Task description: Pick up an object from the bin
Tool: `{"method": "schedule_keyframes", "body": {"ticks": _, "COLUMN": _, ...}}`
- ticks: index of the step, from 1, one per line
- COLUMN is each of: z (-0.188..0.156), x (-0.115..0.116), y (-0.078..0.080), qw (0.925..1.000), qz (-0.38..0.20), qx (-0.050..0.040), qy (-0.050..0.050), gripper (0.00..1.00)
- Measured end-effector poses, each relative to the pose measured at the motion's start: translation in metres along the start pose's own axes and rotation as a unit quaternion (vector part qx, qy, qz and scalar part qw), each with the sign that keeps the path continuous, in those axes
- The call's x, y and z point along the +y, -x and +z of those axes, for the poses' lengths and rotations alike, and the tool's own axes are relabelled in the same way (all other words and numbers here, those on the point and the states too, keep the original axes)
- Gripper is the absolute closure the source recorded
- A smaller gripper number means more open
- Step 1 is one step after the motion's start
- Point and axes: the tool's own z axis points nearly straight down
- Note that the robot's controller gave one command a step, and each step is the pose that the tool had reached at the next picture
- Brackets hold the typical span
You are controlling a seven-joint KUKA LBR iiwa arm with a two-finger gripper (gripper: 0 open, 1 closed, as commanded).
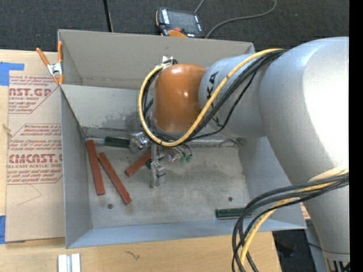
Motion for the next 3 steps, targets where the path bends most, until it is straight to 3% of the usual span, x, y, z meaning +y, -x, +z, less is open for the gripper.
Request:
{"method": "schedule_keyframes", "body": {"ticks": 1, "z": -0.0025, "x": 0.0001, "y": 0.0018, "qw": 1.0, "qz": 0.001, "qx": -0.0035, "qy": 0.0, "gripper": 1.0}}
{"method": "schedule_keyframes", "body": {"ticks": 2, "z": -0.0002, "x": 0.0003, "y": -0.0004, "qw": 1.0, "qz": 0.0, "qx": 0.0005, "qy": 0.001, "gripper": 0.0}}
{"method": "schedule_keyframes", "body": {"ticks": 3, "z": -0.0008, "x": 0.0004, "y": -0.0001, "qw": 1.0, "qz": 0.0, "qx": 0.0006, "qy": 0.001, "gripper": 1.0}}
